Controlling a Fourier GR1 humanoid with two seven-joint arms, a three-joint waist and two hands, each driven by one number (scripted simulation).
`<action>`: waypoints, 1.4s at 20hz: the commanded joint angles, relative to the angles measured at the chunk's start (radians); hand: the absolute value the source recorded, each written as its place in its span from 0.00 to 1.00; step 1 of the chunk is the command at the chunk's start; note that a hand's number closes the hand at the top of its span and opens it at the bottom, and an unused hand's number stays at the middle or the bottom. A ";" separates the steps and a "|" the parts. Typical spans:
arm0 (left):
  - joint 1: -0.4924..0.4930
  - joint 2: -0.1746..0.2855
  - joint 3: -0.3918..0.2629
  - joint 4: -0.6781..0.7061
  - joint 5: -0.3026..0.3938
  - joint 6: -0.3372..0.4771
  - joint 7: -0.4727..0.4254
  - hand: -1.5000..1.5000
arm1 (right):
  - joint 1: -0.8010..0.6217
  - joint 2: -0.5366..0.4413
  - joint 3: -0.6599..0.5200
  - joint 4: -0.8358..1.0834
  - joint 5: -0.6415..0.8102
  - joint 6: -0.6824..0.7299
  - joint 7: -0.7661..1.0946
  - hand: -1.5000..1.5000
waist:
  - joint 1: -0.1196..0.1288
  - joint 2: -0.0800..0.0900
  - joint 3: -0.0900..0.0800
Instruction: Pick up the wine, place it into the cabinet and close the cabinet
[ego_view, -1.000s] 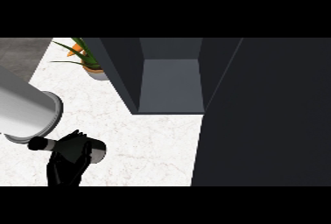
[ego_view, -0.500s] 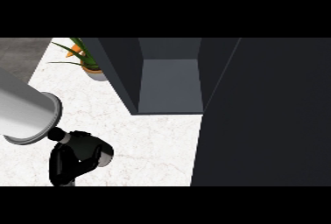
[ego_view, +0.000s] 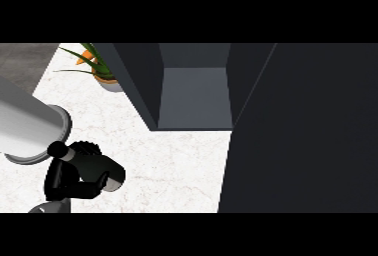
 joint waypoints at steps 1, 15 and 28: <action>0.009 0.021 0.014 -0.051 -0.033 0.015 -0.052 1.00 | -0.009 0.021 0.057 -0.122 0.016 -0.036 0.097 0.00 | 0.007 -0.001 -0.001; 0.124 -0.059 -0.141 -0.689 0.019 0.108 0.416 1.00 | -0.009 0.025 0.017 -0.062 -0.010 -0.018 0.026 0.00 | 0.012 -0.002 0.001; -0.042 -0.231 -0.310 -0.835 -0.097 0.294 0.694 1.00 | 0.026 0.018 0.000 -0.100 -0.048 -0.001 0.052 0.00 | 0.002 -0.001 0.000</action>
